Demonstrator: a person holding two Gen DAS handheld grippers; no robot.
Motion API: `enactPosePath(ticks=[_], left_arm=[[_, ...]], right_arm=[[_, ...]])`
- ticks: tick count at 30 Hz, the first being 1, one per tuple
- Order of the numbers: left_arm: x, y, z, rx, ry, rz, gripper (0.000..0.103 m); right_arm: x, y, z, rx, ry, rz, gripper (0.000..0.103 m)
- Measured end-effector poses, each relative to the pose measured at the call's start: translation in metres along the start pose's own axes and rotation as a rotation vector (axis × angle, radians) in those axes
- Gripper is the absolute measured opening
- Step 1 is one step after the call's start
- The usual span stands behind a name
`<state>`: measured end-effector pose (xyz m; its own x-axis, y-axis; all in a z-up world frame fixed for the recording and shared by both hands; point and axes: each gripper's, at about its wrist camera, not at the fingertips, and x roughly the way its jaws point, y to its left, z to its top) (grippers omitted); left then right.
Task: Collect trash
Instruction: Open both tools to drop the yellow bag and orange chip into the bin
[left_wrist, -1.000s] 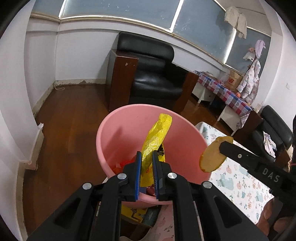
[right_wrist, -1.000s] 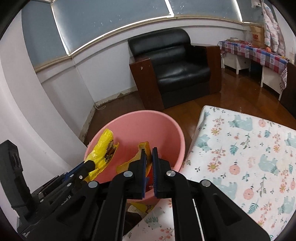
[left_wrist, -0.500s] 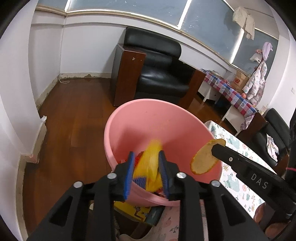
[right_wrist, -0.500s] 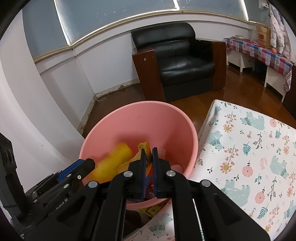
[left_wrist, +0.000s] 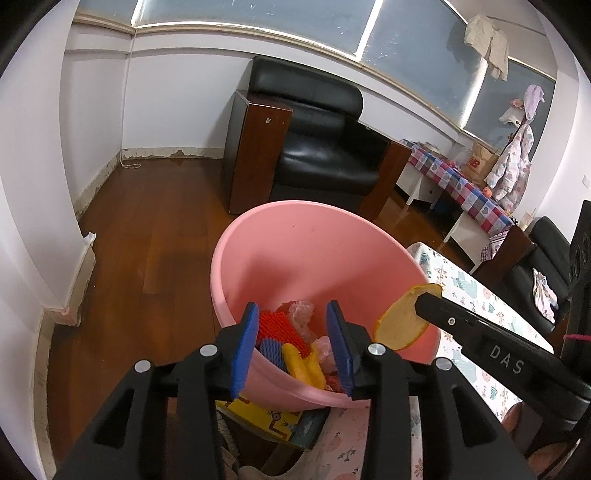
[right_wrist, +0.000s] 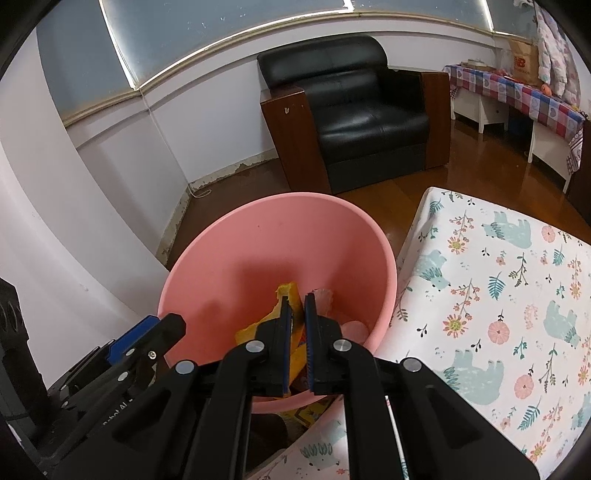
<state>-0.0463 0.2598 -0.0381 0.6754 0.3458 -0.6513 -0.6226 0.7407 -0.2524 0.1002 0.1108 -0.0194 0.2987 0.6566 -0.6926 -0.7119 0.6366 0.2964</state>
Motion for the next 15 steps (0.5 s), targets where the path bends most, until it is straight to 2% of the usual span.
enactPosePath(ticks=[3,8,15], left_arm=[[-0.002,0.001,0.000,0.003,0.000,0.001,0.040],[-0.004,0.001,0.000,0.007,-0.001,0.004,0.044],[-0.005,0.001,0.000,0.009,0.000,0.008,0.045]], right_arm=[[-0.001,-0.001,-0.001,0.001,-0.002,0.004,0.009],[-0.005,0.000,-0.001,-0.010,-0.021,0.015,0.023],[-0.014,0.003,-0.002,-0.026,-0.045,0.020,0.025]])
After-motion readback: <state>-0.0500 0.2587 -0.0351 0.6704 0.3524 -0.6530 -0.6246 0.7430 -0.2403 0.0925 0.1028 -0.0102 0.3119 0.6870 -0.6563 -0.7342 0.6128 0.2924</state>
